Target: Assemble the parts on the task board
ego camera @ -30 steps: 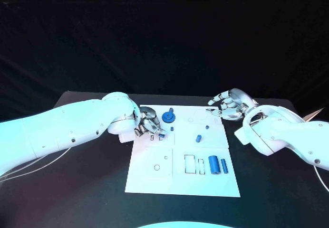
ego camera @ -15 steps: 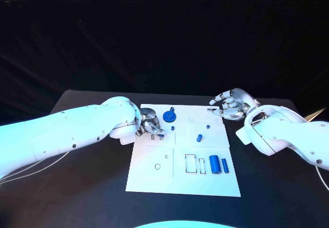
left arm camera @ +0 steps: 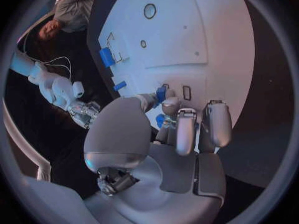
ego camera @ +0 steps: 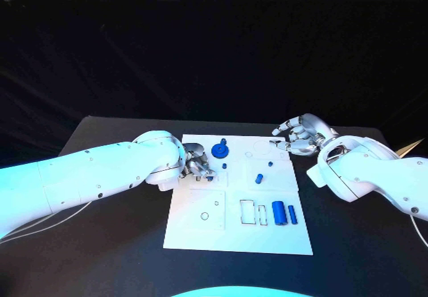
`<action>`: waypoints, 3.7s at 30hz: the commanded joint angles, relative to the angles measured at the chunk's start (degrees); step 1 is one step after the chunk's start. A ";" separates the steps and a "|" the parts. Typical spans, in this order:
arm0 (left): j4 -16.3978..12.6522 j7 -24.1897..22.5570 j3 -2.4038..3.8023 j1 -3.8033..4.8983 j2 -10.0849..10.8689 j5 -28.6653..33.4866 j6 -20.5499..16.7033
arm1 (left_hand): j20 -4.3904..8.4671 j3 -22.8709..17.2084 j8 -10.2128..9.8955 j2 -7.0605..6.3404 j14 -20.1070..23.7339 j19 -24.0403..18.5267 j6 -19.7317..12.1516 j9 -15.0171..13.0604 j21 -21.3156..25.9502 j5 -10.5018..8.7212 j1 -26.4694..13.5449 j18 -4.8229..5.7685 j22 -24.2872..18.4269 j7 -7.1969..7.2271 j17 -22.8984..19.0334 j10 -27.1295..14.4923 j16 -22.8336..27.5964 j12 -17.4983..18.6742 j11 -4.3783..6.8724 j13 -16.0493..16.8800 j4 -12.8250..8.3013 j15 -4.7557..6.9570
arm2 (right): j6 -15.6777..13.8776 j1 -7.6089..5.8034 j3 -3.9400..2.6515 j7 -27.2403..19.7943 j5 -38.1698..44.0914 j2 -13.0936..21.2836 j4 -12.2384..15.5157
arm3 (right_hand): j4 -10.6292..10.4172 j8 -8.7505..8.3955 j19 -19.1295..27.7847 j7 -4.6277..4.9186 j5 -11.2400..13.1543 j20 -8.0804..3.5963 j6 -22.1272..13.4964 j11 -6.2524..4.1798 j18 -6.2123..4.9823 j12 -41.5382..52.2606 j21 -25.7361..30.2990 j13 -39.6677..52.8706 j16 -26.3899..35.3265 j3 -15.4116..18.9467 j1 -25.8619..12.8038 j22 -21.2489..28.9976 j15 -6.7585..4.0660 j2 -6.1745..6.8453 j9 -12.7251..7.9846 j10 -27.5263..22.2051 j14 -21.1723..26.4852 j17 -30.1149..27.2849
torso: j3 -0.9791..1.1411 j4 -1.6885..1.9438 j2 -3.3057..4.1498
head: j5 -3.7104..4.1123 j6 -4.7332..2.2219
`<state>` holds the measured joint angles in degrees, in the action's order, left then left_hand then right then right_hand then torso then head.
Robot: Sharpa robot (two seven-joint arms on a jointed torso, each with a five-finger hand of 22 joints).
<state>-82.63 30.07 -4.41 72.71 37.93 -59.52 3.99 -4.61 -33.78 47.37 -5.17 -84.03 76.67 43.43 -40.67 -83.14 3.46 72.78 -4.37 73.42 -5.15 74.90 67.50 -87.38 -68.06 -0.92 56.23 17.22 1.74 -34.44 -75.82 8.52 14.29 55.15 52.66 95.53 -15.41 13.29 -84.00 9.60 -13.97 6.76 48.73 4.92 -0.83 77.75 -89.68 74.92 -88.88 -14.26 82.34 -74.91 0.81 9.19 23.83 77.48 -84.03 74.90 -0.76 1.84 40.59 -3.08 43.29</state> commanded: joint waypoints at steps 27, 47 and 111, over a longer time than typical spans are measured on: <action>0.21 -0.10 -0.11 -0.17 0.20 -1.43 2.88 | 0.49 -12.63 1.01 -1.27 -4.42 0.16 0.52 -5.95 -0.13 -0.04 -2.68 0.57 -0.05 0.74 11.55 1.23 -0.62 -1.11 0.46 0.78 -9.94 0.89 | 0.61 0.12 0.00 -0.55 2.68 -0.17 -0.01 | 0.00 0.32 -5.64 0.13 -0.42 -0.33 -0.37 -0.08 0.65 0.11 0.36 2.32 0.21 -0.55 -0.29 -14.63 -0.28 0.62 -0.01 0.17 -5.09 11.43 | -0.02 0.07 -0.06 | 0.01 0.35; 0.39 -0.10 -0.11 -0.16 0.03 -1.41 3.09 | 0.54 -13.30 1.17 -1.48 -4.54 0.19 0.66 -6.12 -0.13 -0.07 -3.25 0.57 -0.01 0.79 11.80 1.50 -0.76 -1.32 0.50 1.01 -10.25 0.92 | 0.55 0.16 0.00 -0.50 2.90 -0.11 -0.03 | -0.02 0.41 -5.65 0.12 -0.50 -0.34 -0.36 -0.08 0.65 0.13 0.35 2.32 0.22 -0.64 -0.34 -14.64 -0.29 0.66 -0.01 0.20 -5.08 11.41 | 0.06 0.01 -0.02 | -0.05 0.53; 2.60 -0.05 -0.22 -0.14 -1.55 -0.05 3.79 | 1.47 -0.21 0.79 -5.02 -5.34 1.78 4.80 -6.42 -0.42 -0.15 -16.00 0.93 1.60 2.02 13.52 3.38 -1.68 -1.64 1.51 1.43 -3.00 1.88 | 0.72 0.25 0.00 -1.22 2.49 -0.04 -0.08 | -0.24 0.71 -5.68 0.11 -0.59 -0.37 -0.50 -0.10 0.67 0.12 0.29 2.26 0.33 -0.94 -0.82 -14.68 -0.30 0.94 -0.05 0.20 -5.02 11.15 | 0.02 0.03 -0.05 | 0.25 1.39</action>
<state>-80.01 30.14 -4.57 72.65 36.52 -60.17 6.77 -3.08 -34.13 48.45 -9.89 -84.03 78.21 48.14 -47.14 -83.35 3.33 57.06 -4.37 74.92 -2.97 74.91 70.67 -88.75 -69.40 0.62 57.61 14.31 3.38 -34.42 -75.61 8.53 13.98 57.29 52.65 95.42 -15.73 13.73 -84.00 9.79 -14.18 6.76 48.54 4.92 -0.83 77.75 -89.47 74.92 -88.88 -14.90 81.66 -74.90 0.81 9.88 23.82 77.48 -84.03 74.92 -0.74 1.87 40.53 -2.82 44.69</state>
